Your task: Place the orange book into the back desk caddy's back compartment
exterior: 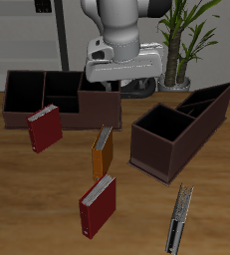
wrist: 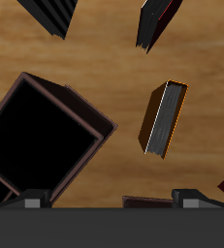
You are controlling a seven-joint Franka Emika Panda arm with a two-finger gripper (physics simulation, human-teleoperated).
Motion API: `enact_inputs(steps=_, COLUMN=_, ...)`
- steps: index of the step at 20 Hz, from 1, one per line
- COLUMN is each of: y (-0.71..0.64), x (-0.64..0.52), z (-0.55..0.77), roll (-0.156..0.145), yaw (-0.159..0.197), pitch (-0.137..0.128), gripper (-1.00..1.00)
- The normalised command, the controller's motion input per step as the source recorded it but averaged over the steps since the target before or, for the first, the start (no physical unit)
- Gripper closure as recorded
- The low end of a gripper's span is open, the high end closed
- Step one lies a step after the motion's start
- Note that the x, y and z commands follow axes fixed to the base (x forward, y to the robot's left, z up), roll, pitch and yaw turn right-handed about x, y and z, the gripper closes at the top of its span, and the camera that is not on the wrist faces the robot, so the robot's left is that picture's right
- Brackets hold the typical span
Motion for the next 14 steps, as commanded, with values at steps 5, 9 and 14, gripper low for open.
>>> enact_inputs(steps=5, y=-0.22, x=0.33, z=0.14, roll=-0.073, yaw=0.033, pitch=-0.019, gripper=-1.00)
enact_inputs(steps=9, y=-0.35, x=0.34, z=0.12, roll=-0.059, yaw=-0.009, pitch=0.000, gripper=-1.00)
enact_inputs(steps=14, y=-0.20, x=0.28, z=0.01, roll=-0.012, yaw=0.007, pitch=0.012, gripper=-1.00)
